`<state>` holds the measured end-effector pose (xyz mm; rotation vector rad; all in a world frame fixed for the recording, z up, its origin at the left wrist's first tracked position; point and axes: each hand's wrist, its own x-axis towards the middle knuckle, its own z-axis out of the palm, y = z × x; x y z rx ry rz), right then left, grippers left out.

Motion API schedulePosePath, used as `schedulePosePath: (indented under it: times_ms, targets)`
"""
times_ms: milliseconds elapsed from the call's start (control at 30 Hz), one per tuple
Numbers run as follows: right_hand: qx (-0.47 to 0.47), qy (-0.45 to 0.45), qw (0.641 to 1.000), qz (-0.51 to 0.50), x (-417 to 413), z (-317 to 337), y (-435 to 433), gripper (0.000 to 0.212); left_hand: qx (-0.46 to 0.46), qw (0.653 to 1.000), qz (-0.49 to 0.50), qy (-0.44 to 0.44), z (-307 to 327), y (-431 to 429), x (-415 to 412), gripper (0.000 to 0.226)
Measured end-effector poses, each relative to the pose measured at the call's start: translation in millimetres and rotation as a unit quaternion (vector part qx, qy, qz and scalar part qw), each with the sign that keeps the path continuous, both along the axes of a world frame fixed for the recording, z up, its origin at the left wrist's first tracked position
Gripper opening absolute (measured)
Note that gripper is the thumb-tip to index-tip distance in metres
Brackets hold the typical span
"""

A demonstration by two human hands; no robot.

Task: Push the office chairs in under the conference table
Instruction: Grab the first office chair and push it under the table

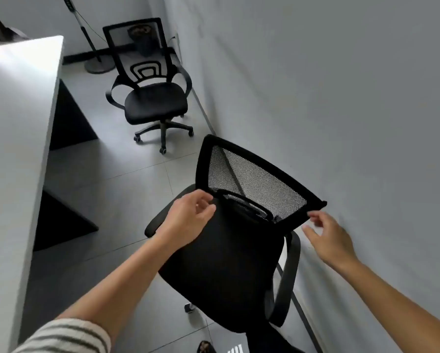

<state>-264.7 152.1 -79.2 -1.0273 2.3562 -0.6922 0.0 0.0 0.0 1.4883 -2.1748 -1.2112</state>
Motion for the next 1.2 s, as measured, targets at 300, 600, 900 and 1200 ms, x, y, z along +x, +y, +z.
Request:
schedulePosePath:
  times_ms: [300, 600, 900, 1200]
  targets:
    - [0.183, 0.037, 0.978, 0.094, -77, -49, -108, 0.046, -0.145, 0.966, -0.137, -0.164, -47, -98, -157, 0.052]
    - [0.153, 0.034, 0.977, 0.145, -56, -71, -98, 0.023, -0.148, 0.957, -0.125, -0.217, -88, -128, -176, 0.044]
    - [0.134, -0.092, 0.967, 0.195, 22, -79, -94, 0.016, -0.146, 0.964, -0.006, -0.222, -95, -110, -83, 0.059]
    - [0.141, -0.234, 0.932, 0.238, 151, -82, -60, 0.018, -0.011, 0.976, 0.134, -0.17, -78, -77, 9, 0.083]
